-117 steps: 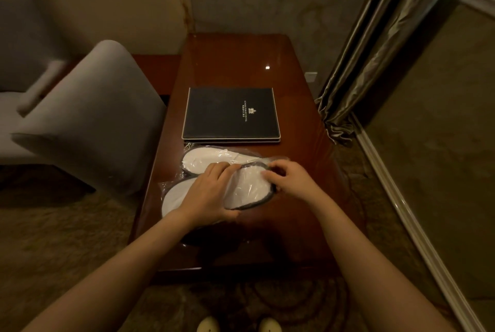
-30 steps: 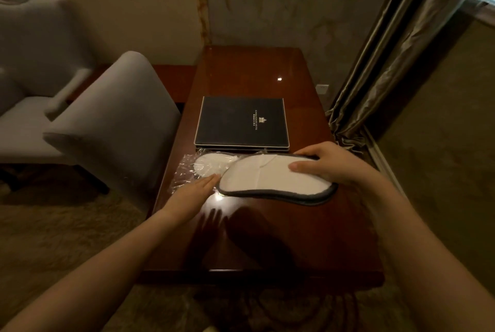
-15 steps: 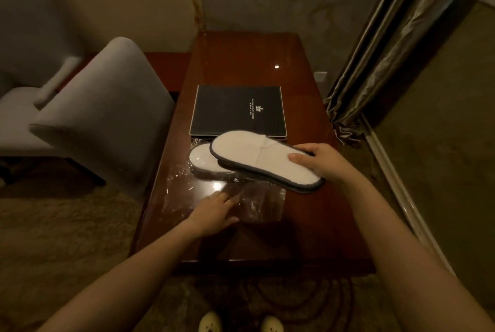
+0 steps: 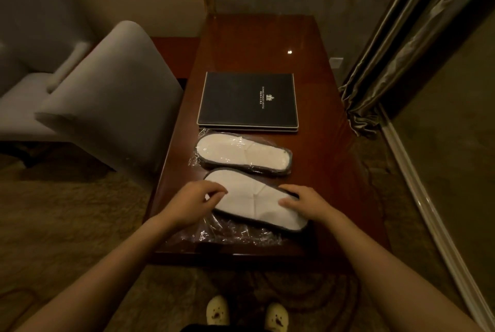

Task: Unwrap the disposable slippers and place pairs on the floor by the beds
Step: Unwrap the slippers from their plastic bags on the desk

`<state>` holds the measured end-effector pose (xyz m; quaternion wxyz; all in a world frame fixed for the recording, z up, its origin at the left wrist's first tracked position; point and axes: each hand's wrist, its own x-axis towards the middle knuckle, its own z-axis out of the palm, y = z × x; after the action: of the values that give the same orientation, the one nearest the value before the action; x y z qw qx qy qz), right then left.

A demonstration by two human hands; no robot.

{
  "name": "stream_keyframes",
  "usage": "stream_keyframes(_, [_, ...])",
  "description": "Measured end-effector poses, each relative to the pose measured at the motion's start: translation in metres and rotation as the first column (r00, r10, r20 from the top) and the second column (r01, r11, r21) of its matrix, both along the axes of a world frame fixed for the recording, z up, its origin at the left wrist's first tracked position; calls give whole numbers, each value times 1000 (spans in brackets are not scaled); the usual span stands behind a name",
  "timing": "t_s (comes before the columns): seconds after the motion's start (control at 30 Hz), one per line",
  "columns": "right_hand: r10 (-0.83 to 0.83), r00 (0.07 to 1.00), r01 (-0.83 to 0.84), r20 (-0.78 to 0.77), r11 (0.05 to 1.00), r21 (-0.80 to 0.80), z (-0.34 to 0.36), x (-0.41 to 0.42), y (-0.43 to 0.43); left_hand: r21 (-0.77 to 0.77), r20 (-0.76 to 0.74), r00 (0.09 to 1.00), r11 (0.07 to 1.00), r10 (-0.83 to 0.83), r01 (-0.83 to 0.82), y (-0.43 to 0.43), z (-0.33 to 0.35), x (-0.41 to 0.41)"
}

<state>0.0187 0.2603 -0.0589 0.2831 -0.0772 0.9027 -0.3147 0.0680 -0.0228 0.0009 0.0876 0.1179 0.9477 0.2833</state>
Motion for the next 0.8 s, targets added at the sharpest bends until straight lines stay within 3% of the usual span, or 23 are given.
stream_keyframes(0.1, [116,977,-67,-180,964,258,-10,0,-9,-21,-58,998,999,26,-27,4,1,-16])
stream_keyframes(0.2, [161,945,-52,-286,934,353,-14,-1,-16,-92,-87,996,996,9,-17,12,-6,-35])
stream_keyframes(0.3, [127,950,-26,-284,942,334,-16,-3,-20,-171,-90,994,984,-60,44,25,-13,-59])
stream_keyframes(0.43, [55,983,-12,-172,970,245,-13,-14,-17,-227,-56,997,973,-56,42,44,-23,-91])
stream_keyframes(0.5, [-66,972,107,-225,979,174,-9,-24,-16,-305,-64,994,950,-86,62,51,-29,-104])
stream_keyframes(0.6, [-357,858,405,-369,912,60,-1,-44,-20,-401,-50,988,909,-145,113,58,-39,-122])
stream_keyframes(0.67, [-407,827,467,-389,881,71,1,-57,-25,-440,-20,982,884,-188,160,62,-46,-134])
stream_keyframes(0.8, [-395,851,467,-345,871,154,-5,-73,-37,-538,61,959,800,-277,265,69,-61,-156])
